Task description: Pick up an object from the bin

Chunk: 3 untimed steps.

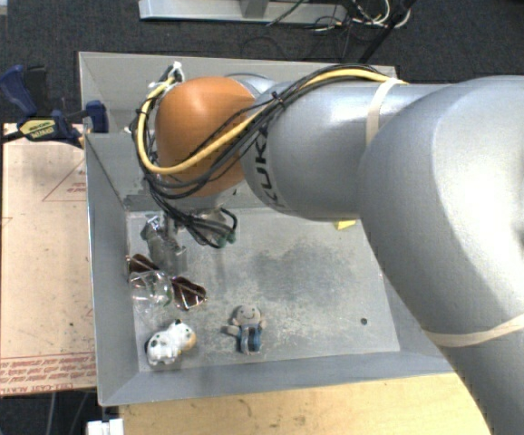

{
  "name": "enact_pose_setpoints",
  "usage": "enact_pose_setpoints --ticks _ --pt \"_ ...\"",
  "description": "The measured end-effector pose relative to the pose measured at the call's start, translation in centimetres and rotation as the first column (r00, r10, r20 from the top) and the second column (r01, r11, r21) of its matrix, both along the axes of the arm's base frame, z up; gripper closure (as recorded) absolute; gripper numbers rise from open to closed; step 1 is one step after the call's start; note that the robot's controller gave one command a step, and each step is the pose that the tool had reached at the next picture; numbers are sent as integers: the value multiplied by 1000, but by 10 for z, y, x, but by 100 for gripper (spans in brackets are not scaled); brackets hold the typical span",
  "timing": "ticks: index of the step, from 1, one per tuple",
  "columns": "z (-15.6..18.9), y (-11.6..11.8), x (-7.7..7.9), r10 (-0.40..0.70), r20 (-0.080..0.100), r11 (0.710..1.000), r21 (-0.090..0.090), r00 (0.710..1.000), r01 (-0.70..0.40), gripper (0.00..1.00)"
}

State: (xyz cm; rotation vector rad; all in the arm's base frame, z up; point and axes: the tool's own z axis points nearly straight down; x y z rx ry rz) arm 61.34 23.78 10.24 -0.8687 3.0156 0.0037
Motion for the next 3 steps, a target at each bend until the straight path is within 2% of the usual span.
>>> enact_pose_setpoints --ticks 1,2,3 --pt "0 0 0 0 0 1000 0 1000 0 0" --pt "0 0 0 0 -1 1000 0 1000 0 100" --pt "0 0 0 0 -1 1000 0 1000 0 0"
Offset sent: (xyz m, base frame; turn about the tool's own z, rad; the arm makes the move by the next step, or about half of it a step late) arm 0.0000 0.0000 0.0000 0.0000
